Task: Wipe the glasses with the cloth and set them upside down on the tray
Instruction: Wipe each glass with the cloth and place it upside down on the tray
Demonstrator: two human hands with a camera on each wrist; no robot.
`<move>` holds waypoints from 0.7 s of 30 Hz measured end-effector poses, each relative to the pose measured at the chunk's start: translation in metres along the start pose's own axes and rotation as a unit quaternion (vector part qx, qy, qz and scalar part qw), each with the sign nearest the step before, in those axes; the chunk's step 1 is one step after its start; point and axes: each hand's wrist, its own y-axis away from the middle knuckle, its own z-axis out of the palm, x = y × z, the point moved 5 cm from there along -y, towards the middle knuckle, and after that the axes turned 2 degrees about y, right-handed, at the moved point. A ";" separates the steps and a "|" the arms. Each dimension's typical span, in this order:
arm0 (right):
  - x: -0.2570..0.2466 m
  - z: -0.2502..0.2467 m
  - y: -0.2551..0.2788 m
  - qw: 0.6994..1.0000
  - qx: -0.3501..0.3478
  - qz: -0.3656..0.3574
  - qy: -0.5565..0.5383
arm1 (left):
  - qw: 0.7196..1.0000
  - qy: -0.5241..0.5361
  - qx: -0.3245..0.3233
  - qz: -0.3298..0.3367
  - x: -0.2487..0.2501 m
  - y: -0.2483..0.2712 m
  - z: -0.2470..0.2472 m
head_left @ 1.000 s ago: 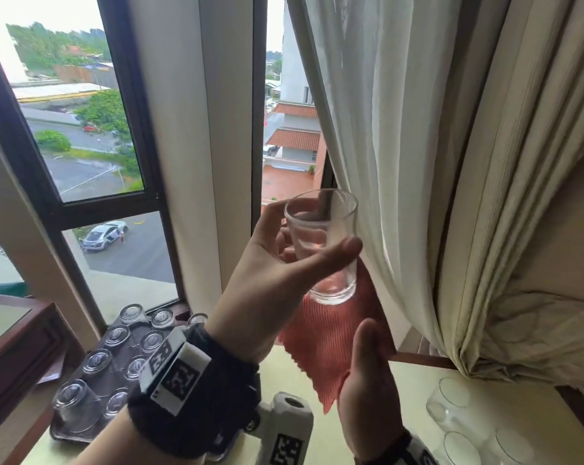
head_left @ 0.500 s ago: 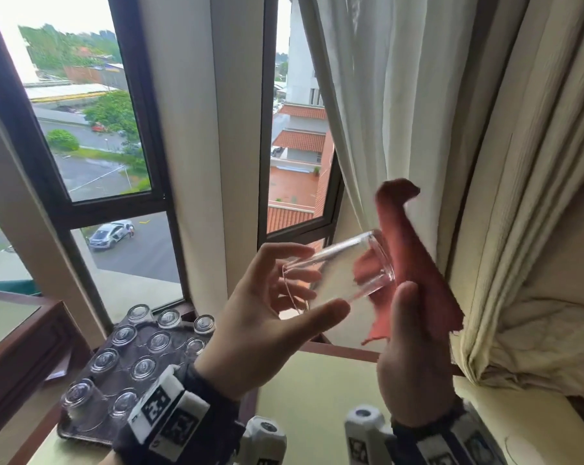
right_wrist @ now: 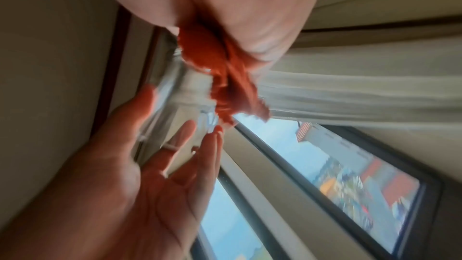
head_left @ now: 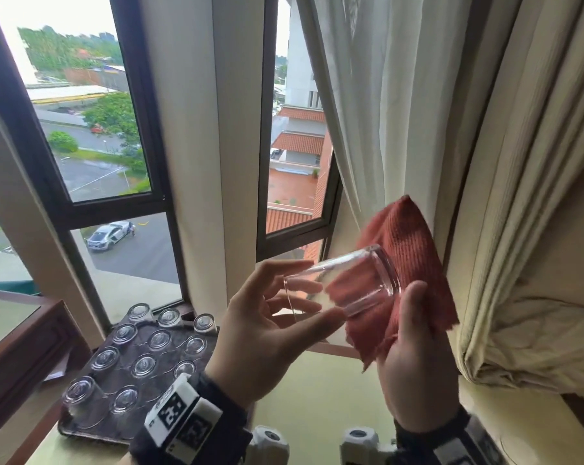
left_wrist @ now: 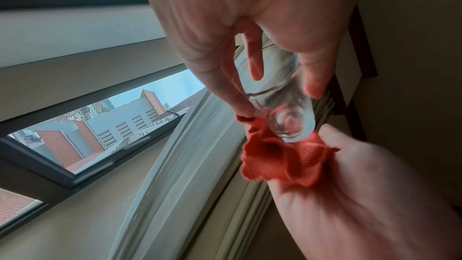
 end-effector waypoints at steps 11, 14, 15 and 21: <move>-0.033 -0.034 -0.004 0.999 0.031 -0.012 -0.030 | 1.000 -0.011 -0.018 0.017 -0.001 0.014 0.017; -0.012 -0.024 0.019 0.998 0.036 0.042 -0.018 | 1.000 -0.001 0.000 0.011 -0.002 0.011 0.015; -0.010 -0.020 0.027 0.999 0.047 0.015 -0.012 | 1.000 -0.005 0.001 0.006 -0.002 0.009 0.015; -0.047 -0.023 0.018 0.954 -0.044 -0.268 0.125 | 0.999 -0.034 -0.027 0.008 -0.003 0.012 0.022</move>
